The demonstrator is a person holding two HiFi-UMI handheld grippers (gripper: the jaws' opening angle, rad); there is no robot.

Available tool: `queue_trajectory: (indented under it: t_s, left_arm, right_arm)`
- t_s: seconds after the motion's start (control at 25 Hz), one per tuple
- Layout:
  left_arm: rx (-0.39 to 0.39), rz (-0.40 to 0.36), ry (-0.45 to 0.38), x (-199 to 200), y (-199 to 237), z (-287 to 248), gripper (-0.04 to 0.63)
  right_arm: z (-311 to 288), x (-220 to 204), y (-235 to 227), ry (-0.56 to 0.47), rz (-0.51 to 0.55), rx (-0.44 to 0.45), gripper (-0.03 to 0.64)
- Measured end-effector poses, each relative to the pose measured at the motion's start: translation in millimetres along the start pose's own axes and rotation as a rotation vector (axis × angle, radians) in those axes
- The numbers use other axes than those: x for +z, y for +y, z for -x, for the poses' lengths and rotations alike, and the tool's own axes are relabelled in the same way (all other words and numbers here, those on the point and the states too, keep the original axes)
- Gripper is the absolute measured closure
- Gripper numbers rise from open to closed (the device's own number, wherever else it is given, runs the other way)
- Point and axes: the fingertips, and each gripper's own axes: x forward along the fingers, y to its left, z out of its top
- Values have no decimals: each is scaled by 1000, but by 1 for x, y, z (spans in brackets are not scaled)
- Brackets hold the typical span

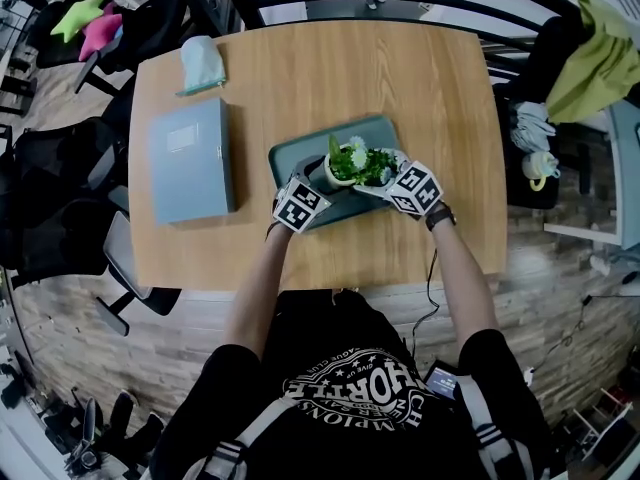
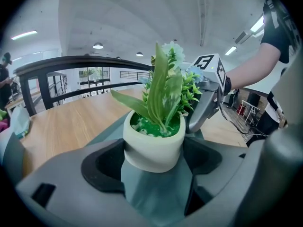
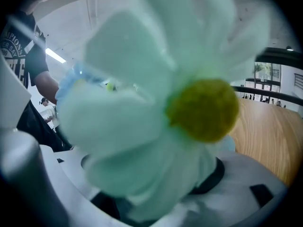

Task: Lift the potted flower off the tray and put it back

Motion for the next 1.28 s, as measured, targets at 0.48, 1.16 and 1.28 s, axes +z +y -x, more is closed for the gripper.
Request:
queue_trajectory:
  t_s: [0.48, 1.16, 1.28]
  left_arm:
    - [9, 29, -32, 16, -2, 27, 192]
    - [-7, 41, -83, 70, -39, 76, 192]
    - [-3, 28, -90, 83, -45, 89, 192]
  right_arm:
    - [15, 26, 19, -41, -15, 8, 206]
    - [71, 69, 59, -141, -54, -33, 202]
    - [84, 81, 67, -164, -46, -46, 202]
